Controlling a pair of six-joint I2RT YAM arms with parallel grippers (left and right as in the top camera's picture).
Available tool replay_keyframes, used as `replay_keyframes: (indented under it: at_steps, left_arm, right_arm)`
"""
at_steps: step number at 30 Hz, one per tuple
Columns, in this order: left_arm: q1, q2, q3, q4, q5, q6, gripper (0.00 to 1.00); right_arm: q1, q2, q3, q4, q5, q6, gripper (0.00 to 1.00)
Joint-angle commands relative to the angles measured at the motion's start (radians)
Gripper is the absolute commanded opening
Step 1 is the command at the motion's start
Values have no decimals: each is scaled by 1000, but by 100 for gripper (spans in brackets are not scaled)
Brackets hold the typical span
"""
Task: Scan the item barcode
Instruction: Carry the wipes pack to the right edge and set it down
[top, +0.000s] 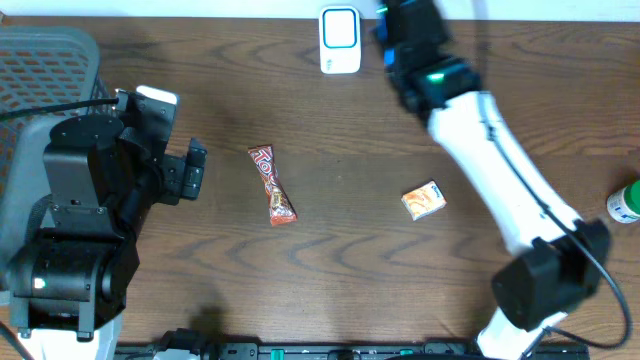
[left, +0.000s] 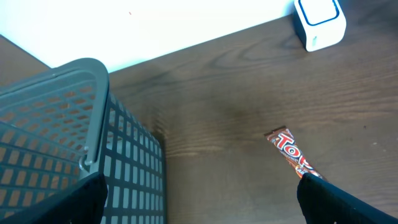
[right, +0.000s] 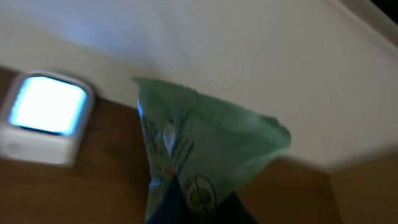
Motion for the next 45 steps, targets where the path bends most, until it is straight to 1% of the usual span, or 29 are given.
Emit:
replay_keyframes:
  at_steps: [1, 4, 7, 9, 14, 21, 25, 26, 27, 29, 30, 34, 39, 45]
  left_arm:
    - [5, -1, -3, -3, 6, -5, 98]
    - [5, -1, -3, -3, 5, -5, 98]
    - [5, -1, -3, -3, 5, -5, 98]
    - [5, -1, -3, -3, 5, -5, 98]
    - [5, -1, -3, -3, 5, -5, 98]
    - [5, -1, -3, -3, 5, -5, 98]
    - [5, -1, -3, -3, 6, -5, 98]
    - [5, -1, -3, -3, 5, -5, 98]
    - [5, -1, -3, -3, 5, -5, 98]
    - [5, -1, -3, -3, 5, -5, 98]
    - [5, -1, -3, -3, 5, -5, 98]
    - [5, -1, -3, -3, 6, -5, 98]
    - [5, -1, -3, -3, 5, -5, 98]
    - [5, -1, -3, -3, 6, -5, 98]
  right_arm:
    - [-121, -26, 3, -126, 34, 244, 1]
    - [-242, -29, 2, -252, 34, 339, 1]
    - [-365, -21, -23, -311, 8, 405, 1]
    - [-446, -18, -58, -312, -23, 423, 1]
    - [-640, -18, -237, -191, -83, 440, 1]
    - [-840, -18, -554, 124, -188, 440, 1]
    - [-919, -18, -622, 201, -296, 460, 1]
    - [-933, -20, -620, 206, -323, 472, 15]
    - [-943, -26, -614, 207, -349, 473, 38]
    - [-952, -46, -599, 203, -386, 473, 70]
    - [-953, -69, -589, 195, -399, 473, 99]
    - [-938, -176, -568, 180, -404, 473, 99]
    - [-889, -396, -568, 164, -431, 478, 99]
    - [-779, -666, -568, 56, -446, 584, 99]
